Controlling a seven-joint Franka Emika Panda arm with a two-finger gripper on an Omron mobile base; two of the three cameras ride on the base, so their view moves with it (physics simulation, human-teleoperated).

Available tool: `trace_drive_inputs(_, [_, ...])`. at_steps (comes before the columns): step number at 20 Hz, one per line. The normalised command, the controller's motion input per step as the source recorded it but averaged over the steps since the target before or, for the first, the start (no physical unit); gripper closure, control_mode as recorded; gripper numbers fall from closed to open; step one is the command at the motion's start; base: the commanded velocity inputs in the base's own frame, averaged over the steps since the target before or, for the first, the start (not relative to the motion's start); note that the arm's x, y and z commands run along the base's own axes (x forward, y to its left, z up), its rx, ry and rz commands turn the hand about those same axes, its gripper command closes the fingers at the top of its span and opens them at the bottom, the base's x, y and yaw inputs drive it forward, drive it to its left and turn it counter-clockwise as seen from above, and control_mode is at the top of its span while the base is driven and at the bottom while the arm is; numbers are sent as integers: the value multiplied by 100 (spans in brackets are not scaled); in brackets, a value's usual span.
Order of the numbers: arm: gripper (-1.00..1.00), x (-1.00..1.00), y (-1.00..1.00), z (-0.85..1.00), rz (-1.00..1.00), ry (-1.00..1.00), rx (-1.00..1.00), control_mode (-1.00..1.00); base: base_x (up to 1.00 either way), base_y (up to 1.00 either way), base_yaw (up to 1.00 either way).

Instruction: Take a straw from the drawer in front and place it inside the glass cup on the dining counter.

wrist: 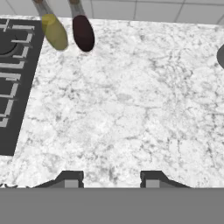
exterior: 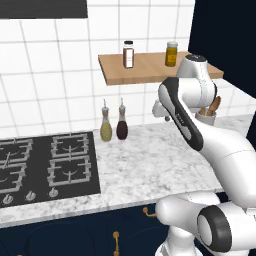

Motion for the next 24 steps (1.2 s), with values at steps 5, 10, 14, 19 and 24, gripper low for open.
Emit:
trace_drive_inputs(5, [-100, 0, 0, 0, 0, 0, 0, -100, 0, 0, 0])
trace_drive_inputs(10, [-100, -3, 0, 0, 0, 0, 0, -100, 0, 0, 0])
trace_drive_inputs(14, [-100, 0, 0, 0, 0, 0, 0, 100, -76, 34, -13])
trace_drive_inputs(19, [-100, 0, 0, 0, 0, 0, 0, 100, -75, 80, -31])
trace_drive_inputs(24, [-100, 0, 0, 0, 0, 0, 0, 100, -26, 73, -53])
